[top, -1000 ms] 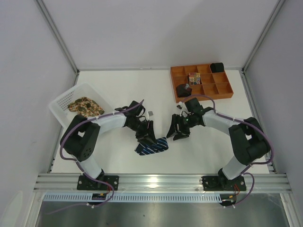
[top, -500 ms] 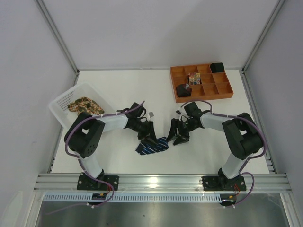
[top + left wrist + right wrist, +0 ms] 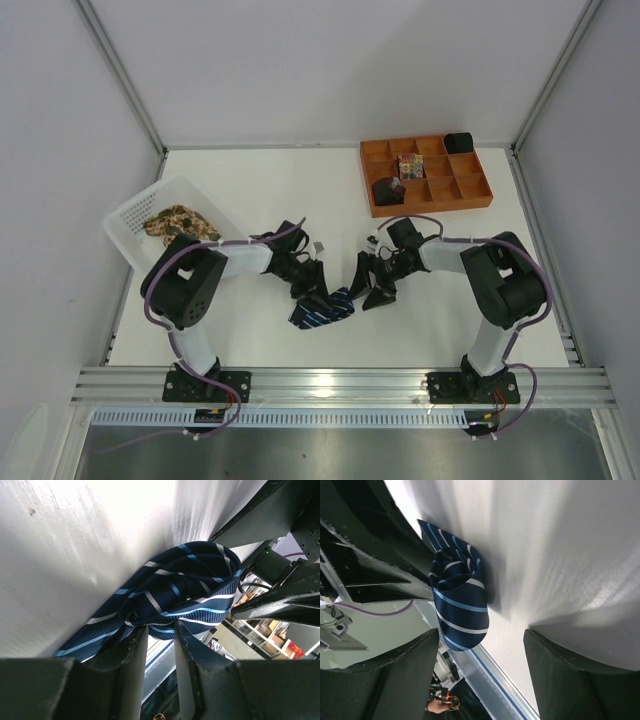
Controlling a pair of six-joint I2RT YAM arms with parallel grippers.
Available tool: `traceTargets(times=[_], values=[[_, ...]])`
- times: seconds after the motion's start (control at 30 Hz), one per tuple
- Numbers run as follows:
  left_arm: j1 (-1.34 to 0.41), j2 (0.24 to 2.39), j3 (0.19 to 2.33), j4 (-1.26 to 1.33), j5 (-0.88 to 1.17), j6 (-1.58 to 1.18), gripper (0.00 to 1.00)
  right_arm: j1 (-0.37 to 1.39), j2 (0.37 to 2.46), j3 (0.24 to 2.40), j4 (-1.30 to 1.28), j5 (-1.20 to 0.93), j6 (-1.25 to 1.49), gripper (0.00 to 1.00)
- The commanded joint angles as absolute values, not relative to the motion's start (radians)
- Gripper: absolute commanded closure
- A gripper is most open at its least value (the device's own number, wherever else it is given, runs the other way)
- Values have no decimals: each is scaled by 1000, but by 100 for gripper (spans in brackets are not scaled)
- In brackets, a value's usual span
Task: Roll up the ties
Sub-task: Roll the tie
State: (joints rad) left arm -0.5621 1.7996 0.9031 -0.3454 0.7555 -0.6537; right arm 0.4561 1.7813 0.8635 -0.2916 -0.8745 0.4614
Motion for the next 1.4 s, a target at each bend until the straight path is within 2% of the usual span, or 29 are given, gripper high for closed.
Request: traceTargets(times=[0.0,0.33,1.37], values=[[-558,1822,887,-324,727,-632,66,453,1792,861,-235,-925,468,25],[-545,1848,868,-299,726,-624,66,449,1815,905,-247,-962,439,16],[-486,1868,772,-235,742,-597,67,618,1890,985,-178,-848,477,19]])
